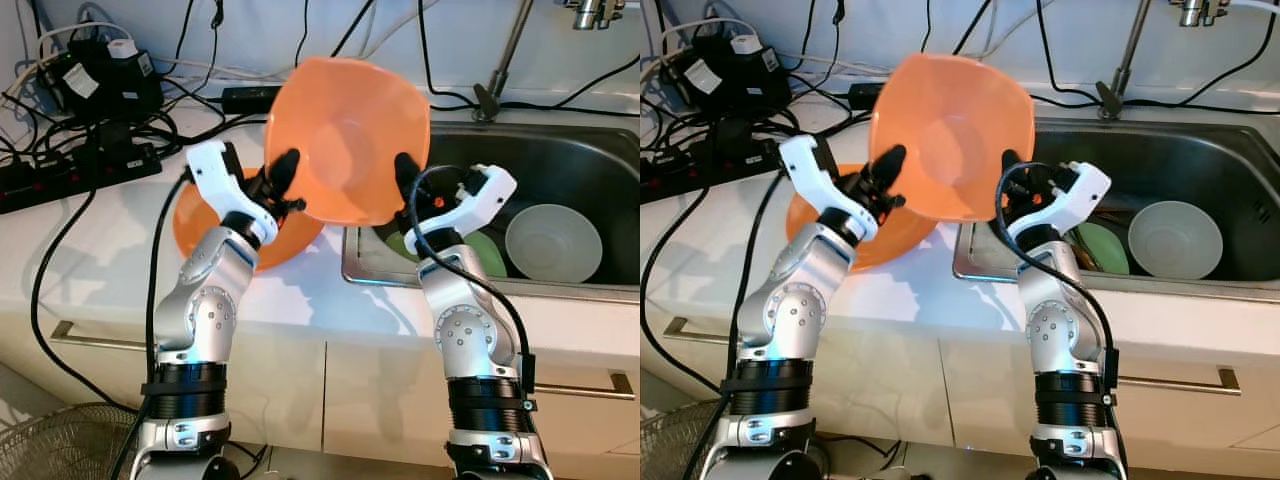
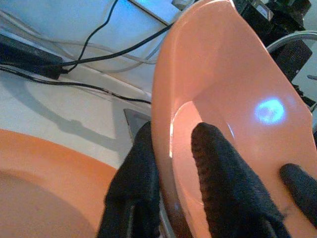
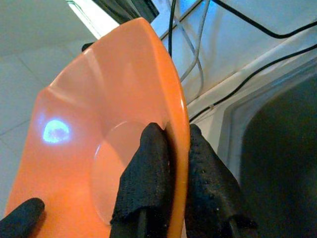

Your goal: Kitchen organization

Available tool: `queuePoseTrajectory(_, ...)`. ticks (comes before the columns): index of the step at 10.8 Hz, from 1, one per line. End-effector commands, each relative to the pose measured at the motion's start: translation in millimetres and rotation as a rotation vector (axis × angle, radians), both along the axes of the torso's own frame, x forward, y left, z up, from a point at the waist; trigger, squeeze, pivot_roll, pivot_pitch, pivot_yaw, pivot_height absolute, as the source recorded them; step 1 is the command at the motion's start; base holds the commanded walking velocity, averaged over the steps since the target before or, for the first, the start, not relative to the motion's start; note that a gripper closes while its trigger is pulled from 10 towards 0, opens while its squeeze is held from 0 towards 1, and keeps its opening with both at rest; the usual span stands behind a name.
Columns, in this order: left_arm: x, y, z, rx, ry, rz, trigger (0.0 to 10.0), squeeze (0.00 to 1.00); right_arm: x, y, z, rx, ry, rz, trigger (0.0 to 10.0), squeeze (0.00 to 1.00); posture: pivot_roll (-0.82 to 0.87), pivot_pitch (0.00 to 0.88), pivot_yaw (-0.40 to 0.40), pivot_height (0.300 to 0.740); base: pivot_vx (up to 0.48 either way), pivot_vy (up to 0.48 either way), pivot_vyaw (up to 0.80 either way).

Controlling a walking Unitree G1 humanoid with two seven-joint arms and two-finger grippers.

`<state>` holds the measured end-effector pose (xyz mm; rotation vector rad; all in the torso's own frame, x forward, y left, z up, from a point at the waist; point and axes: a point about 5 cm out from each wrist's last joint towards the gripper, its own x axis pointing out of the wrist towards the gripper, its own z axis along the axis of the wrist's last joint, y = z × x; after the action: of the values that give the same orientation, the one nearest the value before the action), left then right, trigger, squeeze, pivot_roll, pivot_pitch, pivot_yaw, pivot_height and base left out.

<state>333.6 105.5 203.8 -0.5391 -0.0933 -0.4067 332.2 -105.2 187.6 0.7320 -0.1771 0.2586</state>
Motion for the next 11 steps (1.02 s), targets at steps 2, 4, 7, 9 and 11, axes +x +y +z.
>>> queuePoseTrajectory(2,-3.7,-7.5,12.7,0.003,-0.067,-0.049,10.0,1.00,3.1,1.1,6.0,0.029,0.006,-0.017,0.0,0.00,0.09,0.000,0.052,0.740,0.000,0.000,0.00)
queuePoseTrajectory(4,-4.5,-8.3,12.2,0.004,-0.065,-0.056,10.0,1.00,5.7,-4.7,6.1,0.061,0.018,-0.059,0.0,0.00,0.09,0.000,0.054,0.740,0.000,0.000,0.00)
queuePoseTrajectory(7,-9.8,-17.9,4.4,0.099,-0.061,-0.114,10.0,0.00,16.1,-30.8,14.1,0.127,0.013,-0.188,0.0,0.00,0.09,0.000,0.054,0.740,0.000,0.000,0.00)
queuePoseTrajectory(9,-11.6,-22.4,1.6,0.130,-0.059,-0.136,10.0,0.00,21.7,-51.0,18.3,0.141,0.007,-0.292,0.0,0.00,0.09,0.000,0.055,0.740,0.000,0.000,0.00)
queuePoseTrajectory(11,-18.5,-30.8,-2.7,0.195,-0.065,-0.208,10.0,0.00,26.8,-81.8,22.8,0.110,0.001,-0.453,0.0,0.00,0.09,0.000,0.055,0.740,0.000,0.000,0.00)
